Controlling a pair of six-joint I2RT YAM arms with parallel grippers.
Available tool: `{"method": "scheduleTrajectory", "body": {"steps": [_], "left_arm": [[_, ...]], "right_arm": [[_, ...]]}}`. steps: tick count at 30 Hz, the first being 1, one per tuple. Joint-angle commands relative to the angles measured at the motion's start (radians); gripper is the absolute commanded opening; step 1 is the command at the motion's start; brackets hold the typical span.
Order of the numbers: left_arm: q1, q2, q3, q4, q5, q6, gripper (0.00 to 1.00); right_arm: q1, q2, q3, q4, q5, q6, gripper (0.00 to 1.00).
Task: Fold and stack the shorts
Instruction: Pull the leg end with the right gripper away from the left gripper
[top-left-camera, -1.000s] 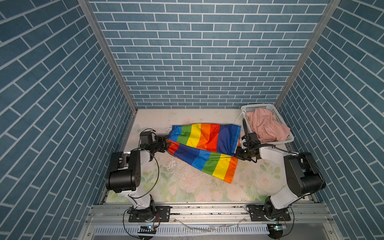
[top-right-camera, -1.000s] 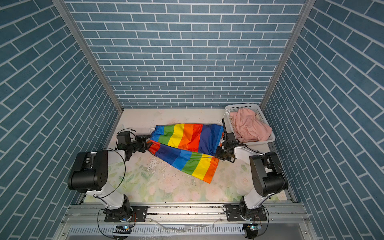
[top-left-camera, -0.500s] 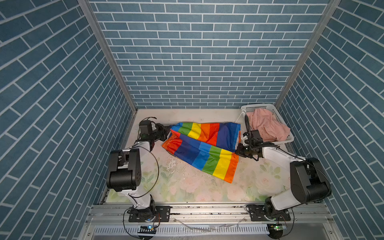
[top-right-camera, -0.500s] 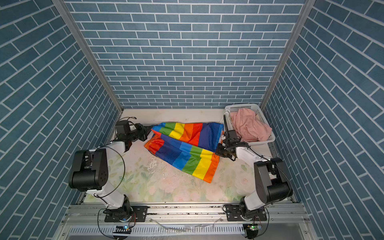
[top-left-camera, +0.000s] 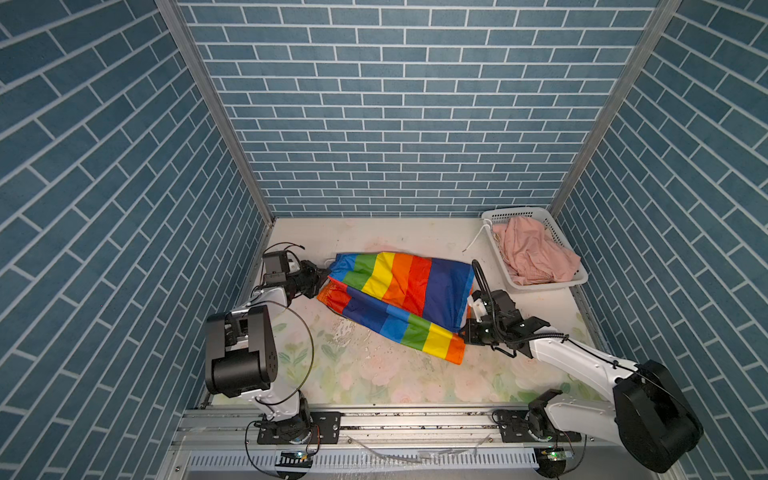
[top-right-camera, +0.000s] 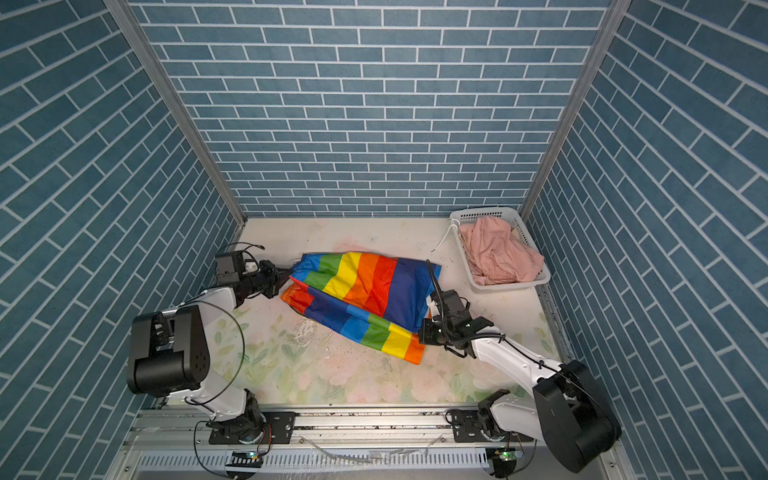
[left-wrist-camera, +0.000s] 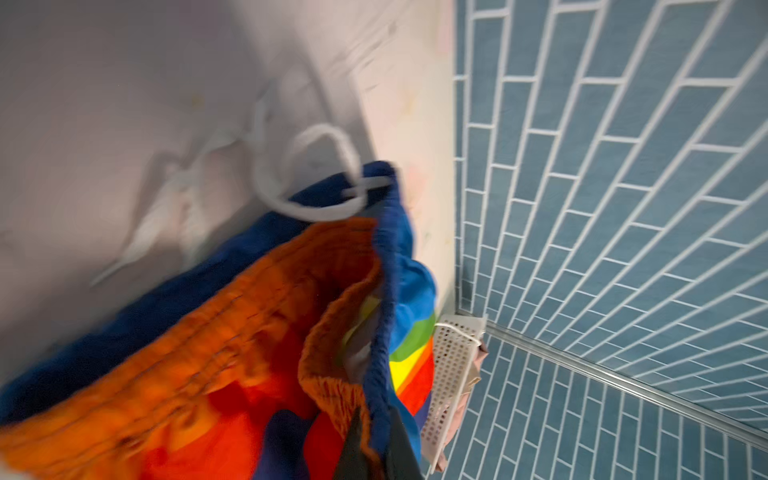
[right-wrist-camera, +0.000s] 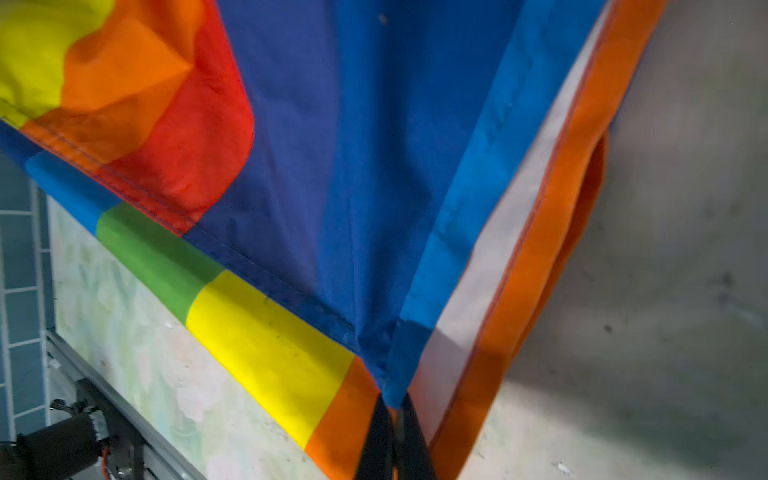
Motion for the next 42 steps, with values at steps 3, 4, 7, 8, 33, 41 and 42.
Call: {"method": "scheduleTrajectory", "body": {"steps": [3, 4, 7, 8, 33, 41, 42], "left_arm": [[0.079, -0.025, -0.081, -0.050, -0.031, 0.092, 0.00], [0.090, -0.025, -0.093, -0.057, -0.041, 0.099, 0.00], [0.097, -0.020, -0.122, -0.048, -0.056, 0.106, 0.00], [0.096, -0.016, -0.130, -0.040, -0.051, 0.104, 0.00], [0.067, 0.172, -0.189, 0.315, -0.052, -0.125, 0.00], [0.070, 0.245, -0.123, 0.355, -0.044, -0.154, 0.00], [0.070, 0.248, -0.120, 0.356, -0.043, -0.154, 0.00]], "right_arm": [[0.034, 0.023, -0.048, 0.069, 0.053, 0.093, 0.00], [0.036, 0.038, -0.055, 0.076, 0.056, 0.101, 0.00], [0.033, 0.108, -0.041, 0.064, 0.082, 0.104, 0.00], [0.029, 0.138, -0.025, 0.054, 0.092, 0.100, 0.00], [-0.186, 0.492, 0.602, -0.332, 0.063, -0.162, 0.00], [0.025, 0.135, 0.346, -0.244, 0.016, -0.102, 0.00], [0.056, 0.115, 0.295, -0.213, -0.004, -0.091, 0.00]]}}
